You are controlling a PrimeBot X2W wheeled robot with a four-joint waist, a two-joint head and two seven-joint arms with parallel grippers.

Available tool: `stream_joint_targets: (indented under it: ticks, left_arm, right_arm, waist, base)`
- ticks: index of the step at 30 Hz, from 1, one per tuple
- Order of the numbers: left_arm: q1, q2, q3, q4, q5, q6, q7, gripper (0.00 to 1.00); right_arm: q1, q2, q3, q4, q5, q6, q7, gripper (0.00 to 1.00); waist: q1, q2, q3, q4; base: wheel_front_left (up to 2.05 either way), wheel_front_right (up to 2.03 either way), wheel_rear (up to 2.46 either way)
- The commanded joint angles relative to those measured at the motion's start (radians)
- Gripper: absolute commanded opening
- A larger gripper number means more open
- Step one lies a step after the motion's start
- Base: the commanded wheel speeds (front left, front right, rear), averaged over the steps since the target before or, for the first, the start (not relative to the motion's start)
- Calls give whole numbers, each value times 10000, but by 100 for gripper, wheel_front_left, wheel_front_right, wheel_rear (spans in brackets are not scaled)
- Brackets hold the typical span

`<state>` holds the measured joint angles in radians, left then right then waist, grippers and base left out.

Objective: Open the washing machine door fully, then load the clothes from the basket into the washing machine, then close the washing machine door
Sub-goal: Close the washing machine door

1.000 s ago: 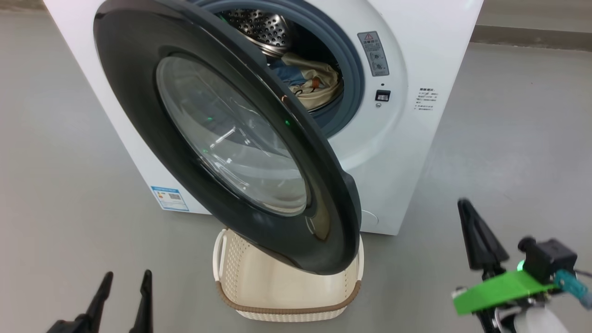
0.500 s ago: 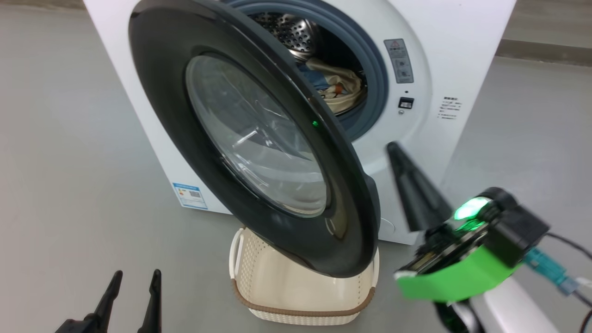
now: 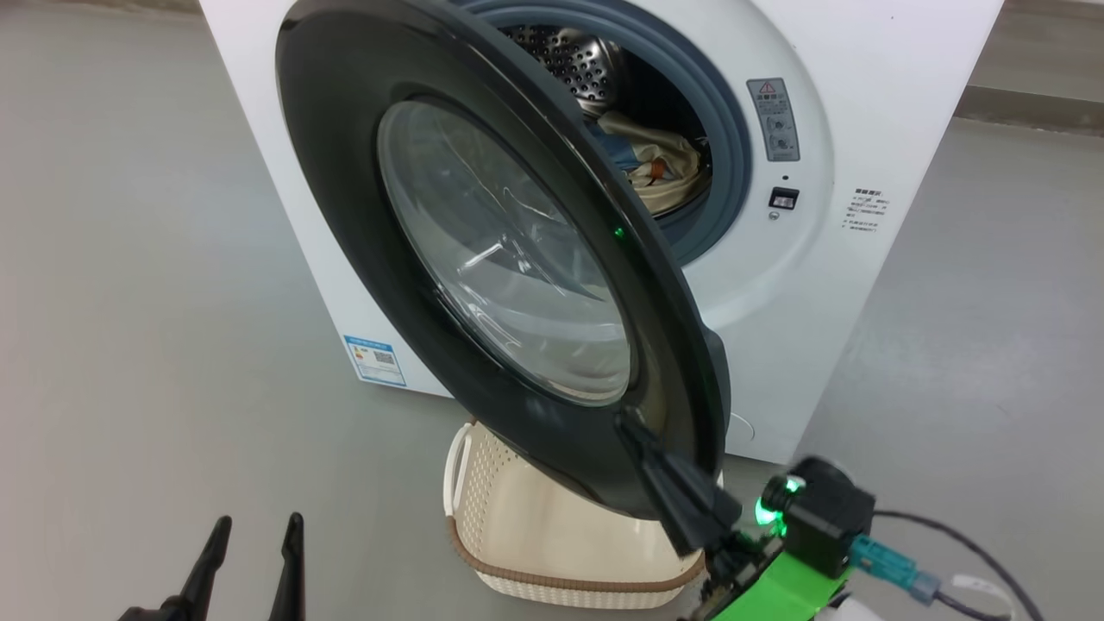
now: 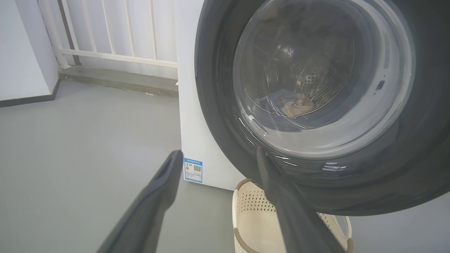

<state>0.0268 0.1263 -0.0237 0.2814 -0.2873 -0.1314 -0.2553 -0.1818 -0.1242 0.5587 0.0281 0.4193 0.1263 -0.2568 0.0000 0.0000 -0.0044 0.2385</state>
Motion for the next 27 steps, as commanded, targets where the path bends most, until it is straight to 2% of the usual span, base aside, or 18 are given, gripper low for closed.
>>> stream_joint_targets:
  ticks: [1,11,27]
  left_arm:
    - [-184,45,345,-279,88,8,-64,100]
    - [-268,-6,353,-249,34,8,-64,100]
    - [-530,-87,237,-348,-59,8,-65,100]
  right_arm:
    - [26,91,183,-1,122,44,-49,0]
    - [38,144,-132,1515,377,44,-49,0]
    - [-731,509,-1266,2138,208,44,-49,0]
  waist:
    - [0,0,18,2]
    - [0,0,135,-21]
    - [0,0,621,85]
  base:
    - [0,0,0]
    - [0,0,0]
    - [0,0,0]
